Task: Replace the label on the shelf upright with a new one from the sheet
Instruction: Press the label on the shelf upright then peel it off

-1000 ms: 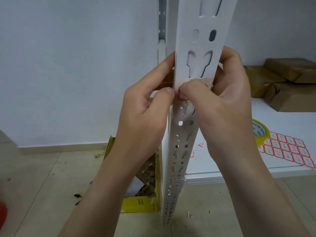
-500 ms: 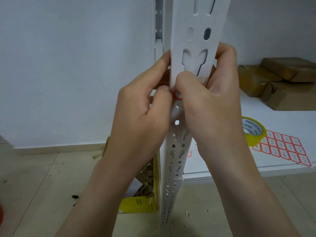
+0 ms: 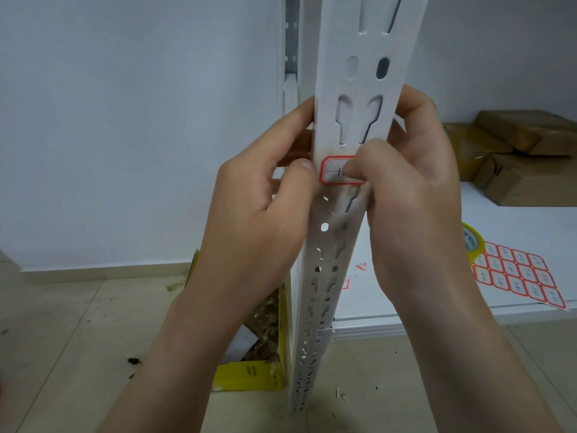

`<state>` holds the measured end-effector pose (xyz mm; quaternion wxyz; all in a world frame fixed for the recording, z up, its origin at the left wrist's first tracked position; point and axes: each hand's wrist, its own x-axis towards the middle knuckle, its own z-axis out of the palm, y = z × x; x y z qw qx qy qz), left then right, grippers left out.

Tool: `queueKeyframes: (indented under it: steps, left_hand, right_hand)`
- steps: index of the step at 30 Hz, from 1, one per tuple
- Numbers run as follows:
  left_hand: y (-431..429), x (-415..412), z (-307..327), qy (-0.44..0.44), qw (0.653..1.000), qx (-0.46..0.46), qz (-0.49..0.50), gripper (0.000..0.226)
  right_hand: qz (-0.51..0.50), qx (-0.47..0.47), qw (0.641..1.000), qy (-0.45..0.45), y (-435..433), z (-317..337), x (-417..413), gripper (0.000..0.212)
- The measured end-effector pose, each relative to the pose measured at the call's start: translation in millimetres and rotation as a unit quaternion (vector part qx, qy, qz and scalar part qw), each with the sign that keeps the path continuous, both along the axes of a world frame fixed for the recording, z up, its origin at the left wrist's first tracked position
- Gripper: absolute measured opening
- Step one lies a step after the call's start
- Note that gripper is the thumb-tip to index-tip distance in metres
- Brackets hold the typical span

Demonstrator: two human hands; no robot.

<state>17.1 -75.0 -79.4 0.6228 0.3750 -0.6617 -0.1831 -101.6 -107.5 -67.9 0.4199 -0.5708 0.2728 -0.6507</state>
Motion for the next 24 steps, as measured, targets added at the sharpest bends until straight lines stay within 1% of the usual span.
queueKeyframes:
  steps: [1, 3, 5, 7, 9, 10, 13, 15, 18, 24]
  left_hand:
    - [-2, 1, -2, 0.012, 1.0, 0.002, 0.011, 0.051]
    - [-2, 1, -4, 0.021, 0.998, -0.016, 0.054, 0.042]
    - [-4, 2, -7, 0.015, 0.993, -0.061, 0.104, 0.03]
    - [-4, 6, -8, -0.044, 0.979, -0.122, 0.157, 0.023]
    - [-4, 9, -12, -0.109, 0.958, -0.17, 0.205, 0.012]
    - [-5, 9, -13, -0.124, 0.948, -0.184, 0.227, 0.009]
    - [-3, 6, -16, -0.15, 0.928, -0.216, 0.264, 0.01]
    - [0, 3, -17, -0.157, 0.917, -0.225, 0.288, 0.008]
    - [3, 1, -19, -0.157, 0.911, -0.217, 0.315, 0.006]
    - [6, -4, -18, -0.134, 0.92, -0.201, 0.309, 0.004]
  right_hand:
    - [0.007, -0.001, 1.0, -0.016, 2, -1, -2, 0.04]
    - [-0.015, -0.011, 0.999, -0.033, 4, -3, -8, 0.032]
    - [-0.047, -0.022, 0.998, -0.037, 3, -7, -16, 0.021]
    - [-0.061, -0.023, 0.997, -0.031, 1, -9, -22, 0.02]
    - [-0.062, -0.023, 0.998, -0.024, 2, -11, -25, 0.021]
    - [-0.06, -0.027, 0.998, -0.017, 3, -11, -26, 0.021]
    - [-0.074, -0.038, 0.996, 0.015, 4, -10, -28, 0.019]
    - [-0.091, -0.045, 0.994, 0.038, 5, -11, -28, 0.016]
    - [-0.097, -0.049, 0.993, 0.048, 7, -11, -29, 0.014]
    - [-0.094, -0.061, 0.992, 0.055, 8, -13, -30, 0.017]
